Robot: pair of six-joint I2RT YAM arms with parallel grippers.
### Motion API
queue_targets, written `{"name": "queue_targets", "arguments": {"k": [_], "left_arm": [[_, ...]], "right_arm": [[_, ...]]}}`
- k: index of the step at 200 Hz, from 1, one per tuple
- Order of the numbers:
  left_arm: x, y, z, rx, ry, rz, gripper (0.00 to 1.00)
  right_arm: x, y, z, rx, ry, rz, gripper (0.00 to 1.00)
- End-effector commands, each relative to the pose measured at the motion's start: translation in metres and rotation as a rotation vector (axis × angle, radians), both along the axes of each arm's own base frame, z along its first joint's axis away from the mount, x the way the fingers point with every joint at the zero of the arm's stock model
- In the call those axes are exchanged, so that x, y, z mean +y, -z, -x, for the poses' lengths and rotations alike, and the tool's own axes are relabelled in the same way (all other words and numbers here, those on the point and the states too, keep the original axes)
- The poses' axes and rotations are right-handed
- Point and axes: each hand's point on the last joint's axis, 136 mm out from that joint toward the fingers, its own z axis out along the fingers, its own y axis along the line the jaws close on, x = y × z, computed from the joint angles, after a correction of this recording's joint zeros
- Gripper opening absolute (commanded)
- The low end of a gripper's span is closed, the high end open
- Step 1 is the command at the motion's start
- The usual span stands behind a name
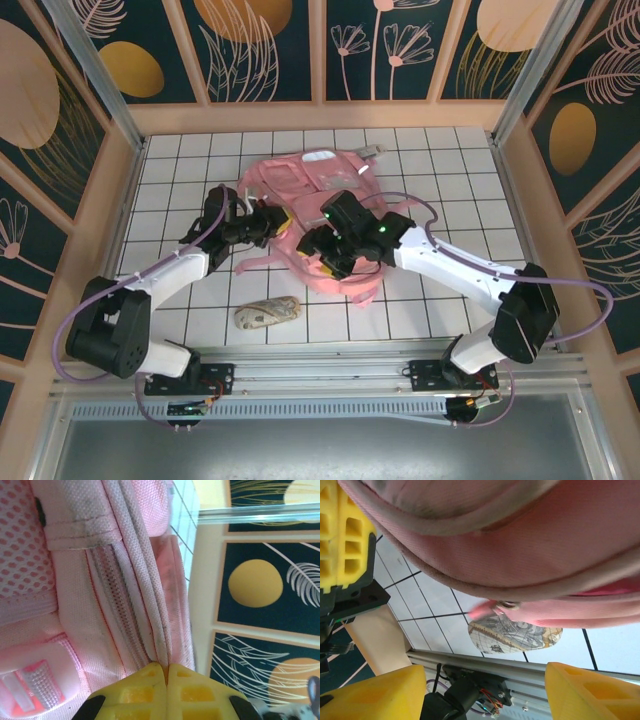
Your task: Pack the student bag
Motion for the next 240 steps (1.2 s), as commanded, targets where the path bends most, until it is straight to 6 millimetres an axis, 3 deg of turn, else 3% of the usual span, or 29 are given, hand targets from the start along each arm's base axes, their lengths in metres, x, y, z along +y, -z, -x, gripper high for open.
{"name": "queue_targets", "arguments": {"k": [1,25,86,134,161,175,188,205,221,240], "left_arm": [[-0.016,-0.087,-0.003,-0.156,0.038,0.165,0.0],[-0.018,-0.098,-0.003,-0.174,0.043,0.164,0.0],[-0.015,-0.087,0.004,-0.163,0.046,0.142,0.0],[-0.016,-0.093,0.007,-0.185,0.057,0.129,0.0],[-0.015,-0.084,0.01,-0.17,0.065,0.113,0.0],[-0.008,-0.061,0.017,-0.135,0.06,0.017,0.0],[0.011,-0.04,0.022,-0.118,0.023,-0.095,0.18],[0.046,-0.02,0.022,-0.102,-0.058,-0.218,0.55],[0.073,-0.013,0.02,-0.114,-0.121,-0.325,0.6],[0.095,-0.021,0.018,-0.156,-0.182,-0.447,0.66]], "right_arm": [[0.004,-0.006,-0.013,-0.007,0.053,-0.009,0.63],[0.001,-0.001,-0.021,-0.016,0.094,0.019,0.59],[-0.023,0.001,-0.035,-0.068,0.15,0.174,0.48],[-0.025,0.005,-0.044,-0.068,0.125,0.232,0.45],[-0.017,0.011,-0.04,-0.055,0.017,0.288,0.47],[-0.012,0.019,-0.032,-0.043,-0.042,0.338,0.52],[-0.009,0.027,-0.024,-0.039,-0.075,0.384,0.55],[-0.003,0.032,-0.018,-0.031,-0.092,0.398,0.58],[0.0,0.033,-0.016,-0.034,-0.1,0.424,0.59],[0.003,0.038,-0.012,-0.032,-0.126,0.452,0.59]]}}
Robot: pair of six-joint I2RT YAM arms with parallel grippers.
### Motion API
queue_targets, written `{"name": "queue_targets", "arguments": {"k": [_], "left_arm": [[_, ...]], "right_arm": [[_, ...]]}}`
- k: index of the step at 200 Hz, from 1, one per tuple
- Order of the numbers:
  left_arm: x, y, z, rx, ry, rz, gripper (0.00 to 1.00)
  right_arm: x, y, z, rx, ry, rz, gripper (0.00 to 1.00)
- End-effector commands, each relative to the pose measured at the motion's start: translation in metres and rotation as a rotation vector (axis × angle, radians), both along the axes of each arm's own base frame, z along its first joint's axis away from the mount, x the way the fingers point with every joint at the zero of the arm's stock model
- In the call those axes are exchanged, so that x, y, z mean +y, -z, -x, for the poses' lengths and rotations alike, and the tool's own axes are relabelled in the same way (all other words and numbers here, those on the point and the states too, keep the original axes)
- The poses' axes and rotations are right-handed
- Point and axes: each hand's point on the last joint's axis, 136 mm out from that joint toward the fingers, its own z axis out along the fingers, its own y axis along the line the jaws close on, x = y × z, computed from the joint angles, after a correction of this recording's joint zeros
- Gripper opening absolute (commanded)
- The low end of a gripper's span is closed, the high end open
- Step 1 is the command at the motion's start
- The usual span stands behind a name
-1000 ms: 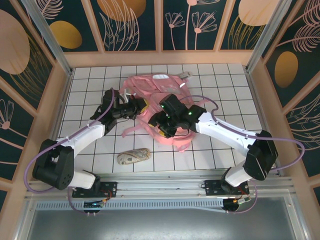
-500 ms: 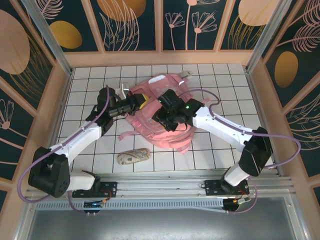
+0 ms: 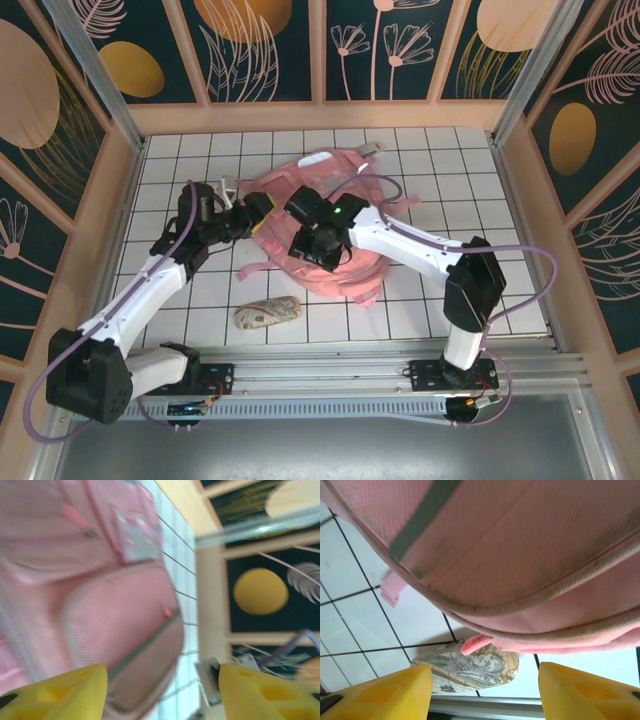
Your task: Pack the student bag
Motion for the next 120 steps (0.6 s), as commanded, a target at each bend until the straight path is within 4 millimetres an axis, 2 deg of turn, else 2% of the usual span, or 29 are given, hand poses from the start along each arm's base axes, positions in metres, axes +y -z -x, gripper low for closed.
{"name": "queue_targets", "arguments": {"k": [1,35,93,120], "left_arm": [[0.037,0.019,0.007,0.022,-0.093,-0.228,0.66],[0.055,0.008,0.012,-0.017,-0.124,-0.347,0.69],[0.06,0.011,0.027,-0.015,-0.142,-0.325,0.7],[0.062,0.011,0.029,-0.018,-0.143,-0.328,0.7]], "right_arm": [[-0.008,0.001,0.003,-0.012,-0.023,0.084,0.59],[-0.003,0.019,0.012,0.004,-0.06,0.133,0.59],[0.009,0.024,0.003,-0.027,-0.096,0.181,0.59],[0.011,0.029,0.0,-0.027,-0.105,0.212,0.53]]}}
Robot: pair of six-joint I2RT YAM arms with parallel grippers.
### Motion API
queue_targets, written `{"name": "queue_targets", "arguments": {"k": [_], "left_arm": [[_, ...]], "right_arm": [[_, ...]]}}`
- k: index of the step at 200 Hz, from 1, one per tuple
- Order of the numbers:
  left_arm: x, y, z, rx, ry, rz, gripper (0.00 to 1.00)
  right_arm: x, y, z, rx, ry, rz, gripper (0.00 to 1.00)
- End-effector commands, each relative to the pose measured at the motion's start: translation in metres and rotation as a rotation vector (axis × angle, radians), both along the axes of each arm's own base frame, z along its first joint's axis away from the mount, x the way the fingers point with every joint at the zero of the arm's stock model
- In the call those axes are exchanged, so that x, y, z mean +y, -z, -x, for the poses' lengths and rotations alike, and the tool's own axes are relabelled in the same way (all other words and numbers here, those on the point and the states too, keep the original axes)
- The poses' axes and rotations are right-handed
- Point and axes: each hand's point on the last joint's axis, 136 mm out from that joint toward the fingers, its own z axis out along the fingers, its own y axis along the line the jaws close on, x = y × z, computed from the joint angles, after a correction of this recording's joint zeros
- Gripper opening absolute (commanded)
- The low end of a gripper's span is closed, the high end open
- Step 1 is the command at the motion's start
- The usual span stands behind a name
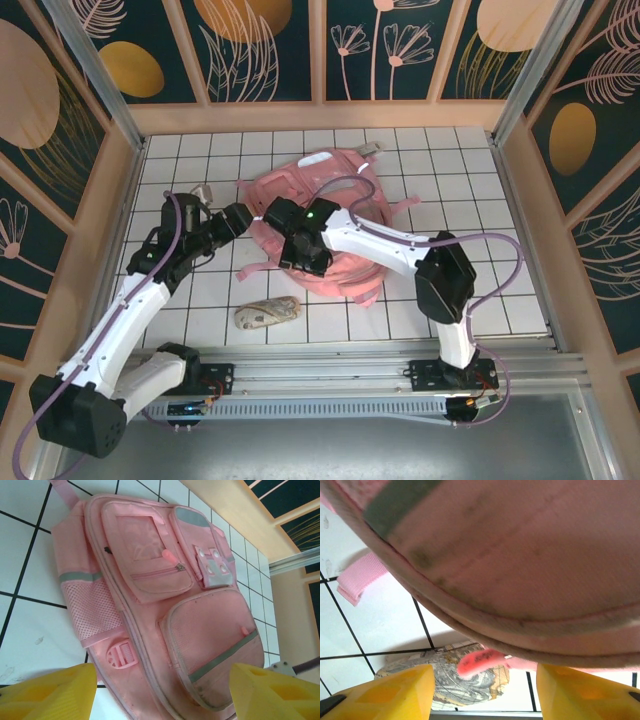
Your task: Pack the student bag
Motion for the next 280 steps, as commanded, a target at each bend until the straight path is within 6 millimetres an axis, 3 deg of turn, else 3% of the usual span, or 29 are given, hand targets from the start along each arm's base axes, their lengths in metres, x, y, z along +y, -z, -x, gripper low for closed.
{"name": "queue_targets", "arguments": {"k": [1,15,74,88,133,160,184,192,197,200,231,280], "left_arm": [[0.005,0.009,0.006,0.021,-0.005,-0.028,0.7],[0.005,0.009,0.007,0.02,-0.004,-0.023,0.7],[0.006,0.014,0.013,0.024,-0.002,-0.015,0.71],[0.006,0.016,0.015,0.028,0.0,-0.015,0.71],[0.007,0.024,0.02,0.038,-0.005,-0.005,0.71],[0.005,0.027,0.021,0.037,0.015,-0.017,0.71],[-0.007,0.04,0.022,0.075,0.094,-0.015,0.71],[-0.018,0.048,0.025,0.108,0.149,0.023,0.81],[-0.026,0.054,0.027,0.128,0.181,0.057,0.96],[-0.03,0.058,0.029,0.144,0.199,0.081,0.98],[-0.06,0.086,0.046,0.252,0.236,0.391,0.99],[-0.066,0.071,0.023,0.239,0.162,0.517,0.99]], "right_arm": [[-0.008,0.002,-0.004,-0.026,-0.014,0.079,0.52],[-0.01,0.008,-0.003,-0.02,-0.015,0.089,0.47],[-0.012,0.022,0.003,0.008,-0.028,0.124,0.47],[-0.01,0.024,0.006,0.015,-0.037,0.125,0.36],[-0.015,0.029,0.012,0.023,-0.042,0.138,0.2],[-0.018,0.027,0.015,0.021,-0.046,0.142,0.0],[-0.02,0.02,0.022,0.025,-0.088,0.148,0.0],[-0.02,0.014,0.023,0.01,-0.109,0.155,0.0],[-0.018,0.01,0.023,-0.003,-0.123,0.153,0.0],[-0.017,0.008,0.024,-0.009,-0.136,0.147,0.0],[-0.007,-0.006,0.022,-0.062,-0.196,0.122,0.0],[0.008,-0.022,0.019,-0.092,-0.205,0.049,0.0]]}}
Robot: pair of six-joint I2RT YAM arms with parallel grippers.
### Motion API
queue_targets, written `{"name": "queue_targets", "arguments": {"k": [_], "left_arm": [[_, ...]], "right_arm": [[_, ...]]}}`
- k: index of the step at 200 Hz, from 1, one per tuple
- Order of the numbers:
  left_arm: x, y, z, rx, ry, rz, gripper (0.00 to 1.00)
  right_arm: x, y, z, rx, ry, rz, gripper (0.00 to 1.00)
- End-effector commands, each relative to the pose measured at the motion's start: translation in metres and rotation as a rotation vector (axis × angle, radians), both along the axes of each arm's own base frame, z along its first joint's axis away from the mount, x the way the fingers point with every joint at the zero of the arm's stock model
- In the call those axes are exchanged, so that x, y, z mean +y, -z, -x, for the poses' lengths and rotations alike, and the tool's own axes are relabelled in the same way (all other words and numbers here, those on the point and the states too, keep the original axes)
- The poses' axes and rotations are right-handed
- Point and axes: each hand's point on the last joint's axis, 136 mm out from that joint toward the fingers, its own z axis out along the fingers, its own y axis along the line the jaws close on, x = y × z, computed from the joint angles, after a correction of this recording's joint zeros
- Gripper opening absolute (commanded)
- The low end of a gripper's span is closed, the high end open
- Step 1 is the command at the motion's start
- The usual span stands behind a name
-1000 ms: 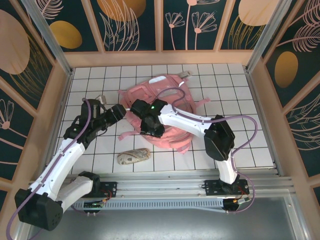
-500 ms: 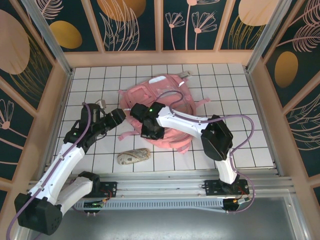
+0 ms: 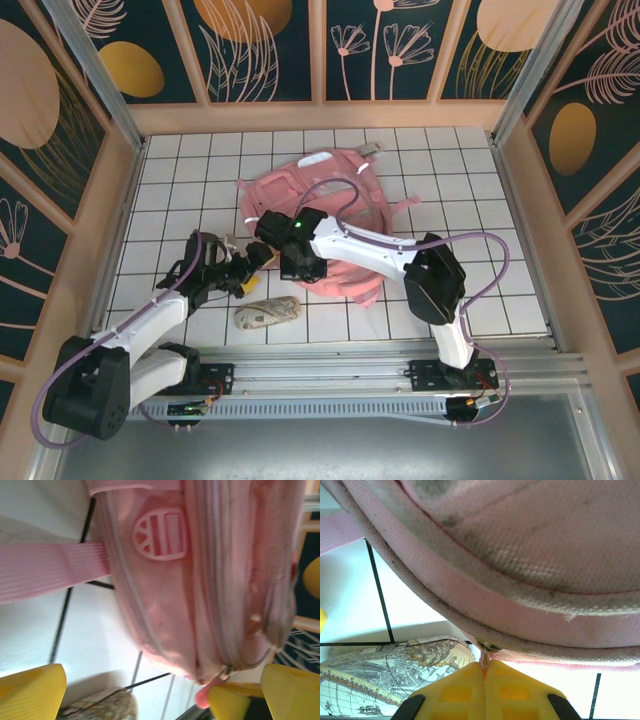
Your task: Pack the student bag
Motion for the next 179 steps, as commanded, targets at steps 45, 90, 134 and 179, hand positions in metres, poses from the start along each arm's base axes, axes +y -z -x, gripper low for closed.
{"name": "queue_targets", "arguments": {"k": [45,90,134,179], "left_arm": [[-0.034,-0.043,-0.038,-0.017,-0.011,0.216,0.99],[-0.055,-0.026,-0.048,0.011,0.009,0.247,0.83],[-0.076,-0.034,-0.069,-0.014,0.06,0.24,0.0],[-0.06,-0.017,-0.068,-0.026,0.116,0.014,0.0]], "right_arm": [[0.017,-0.043,-0.002,-0.056,-0.048,-0.085,0.0],[0.023,-0.046,-0.003,-0.054,-0.055,-0.094,0.0],[0.023,-0.047,-0.003,-0.054,-0.065,-0.095,0.0],[-0.007,-0.032,0.008,0.008,-0.068,-0.028,0.0]]}}
